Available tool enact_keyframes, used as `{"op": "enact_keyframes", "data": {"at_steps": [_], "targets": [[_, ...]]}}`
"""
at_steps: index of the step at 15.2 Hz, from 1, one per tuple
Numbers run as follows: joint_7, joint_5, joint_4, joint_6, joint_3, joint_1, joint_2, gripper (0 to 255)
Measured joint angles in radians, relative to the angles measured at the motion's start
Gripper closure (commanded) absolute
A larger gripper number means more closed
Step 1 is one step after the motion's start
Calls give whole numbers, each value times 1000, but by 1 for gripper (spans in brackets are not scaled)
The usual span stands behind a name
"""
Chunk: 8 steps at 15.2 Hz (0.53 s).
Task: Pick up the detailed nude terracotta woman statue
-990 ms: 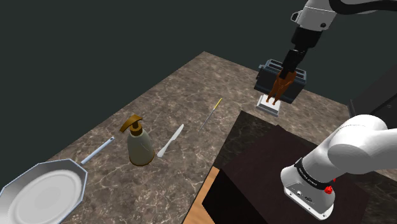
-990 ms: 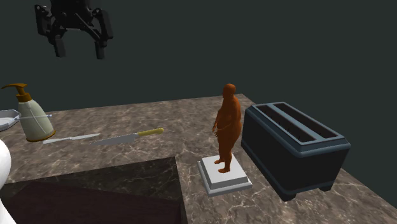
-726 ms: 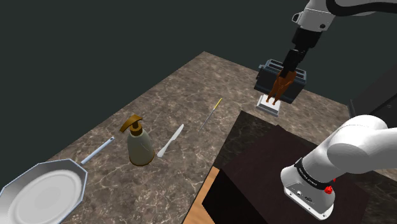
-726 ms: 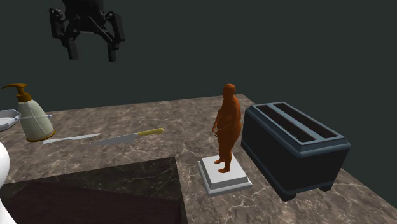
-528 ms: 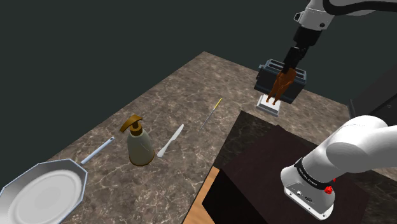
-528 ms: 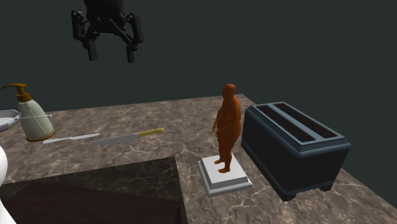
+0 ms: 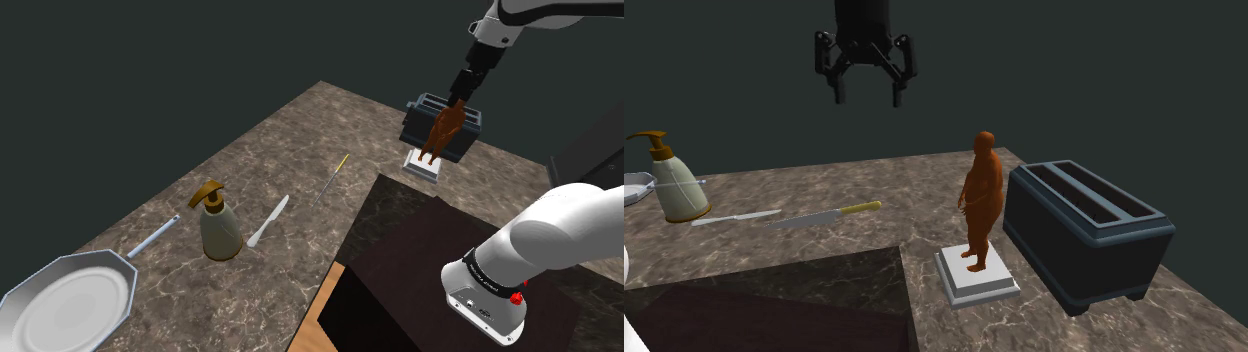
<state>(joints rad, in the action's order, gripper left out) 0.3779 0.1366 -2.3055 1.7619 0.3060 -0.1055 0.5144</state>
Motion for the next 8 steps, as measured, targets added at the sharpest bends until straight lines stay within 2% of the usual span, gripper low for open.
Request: {"op": "enact_keyframes", "data": {"at_steps": [8], "targets": [[144,-11,132,107,150,-36,-202,0]]}}
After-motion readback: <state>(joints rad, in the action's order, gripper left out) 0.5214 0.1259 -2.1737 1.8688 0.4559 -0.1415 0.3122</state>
